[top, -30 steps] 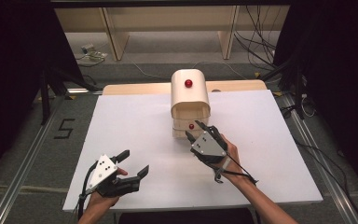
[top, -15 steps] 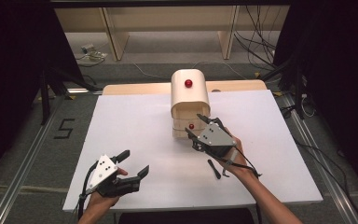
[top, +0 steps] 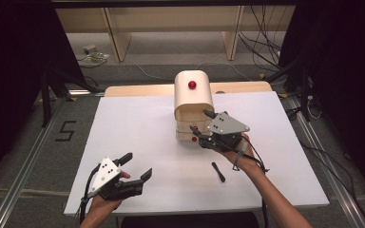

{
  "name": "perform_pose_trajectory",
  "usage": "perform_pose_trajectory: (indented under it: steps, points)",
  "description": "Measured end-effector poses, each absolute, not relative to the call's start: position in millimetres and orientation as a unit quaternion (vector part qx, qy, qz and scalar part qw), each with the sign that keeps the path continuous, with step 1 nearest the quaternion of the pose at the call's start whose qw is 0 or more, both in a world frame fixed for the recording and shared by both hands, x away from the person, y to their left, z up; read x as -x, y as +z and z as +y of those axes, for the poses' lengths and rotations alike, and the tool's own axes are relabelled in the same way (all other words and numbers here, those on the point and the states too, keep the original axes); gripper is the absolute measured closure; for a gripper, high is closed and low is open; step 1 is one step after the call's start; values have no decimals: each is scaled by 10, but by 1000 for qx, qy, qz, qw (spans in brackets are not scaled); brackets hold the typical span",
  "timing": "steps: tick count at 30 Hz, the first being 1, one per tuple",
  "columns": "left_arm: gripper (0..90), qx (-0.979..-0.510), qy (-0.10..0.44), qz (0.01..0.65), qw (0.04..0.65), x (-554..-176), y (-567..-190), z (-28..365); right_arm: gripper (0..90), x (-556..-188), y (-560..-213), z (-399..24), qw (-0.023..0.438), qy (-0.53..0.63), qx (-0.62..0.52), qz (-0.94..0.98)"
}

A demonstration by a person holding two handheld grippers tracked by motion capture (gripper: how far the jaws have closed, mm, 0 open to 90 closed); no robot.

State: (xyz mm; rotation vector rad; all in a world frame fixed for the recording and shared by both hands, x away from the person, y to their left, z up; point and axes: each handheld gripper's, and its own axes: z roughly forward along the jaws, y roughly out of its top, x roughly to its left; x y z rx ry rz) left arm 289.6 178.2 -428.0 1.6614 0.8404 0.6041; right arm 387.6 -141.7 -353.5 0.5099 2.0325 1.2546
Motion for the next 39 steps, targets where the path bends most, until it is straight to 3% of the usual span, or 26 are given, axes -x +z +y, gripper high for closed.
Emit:
perform_pose_trajectory:
  steps: [19, 39]
  points:
    - [156, -702, 254, 363, 557, -2916, -4288, 1801, 376, -4267, -3551, -1450, 241, 480, -237, 809]
    - [156, -703, 253, 360, 558, -2909, -4284, 1795, 400, -4384, -3608, -1392, 208, 460, -252, 825]
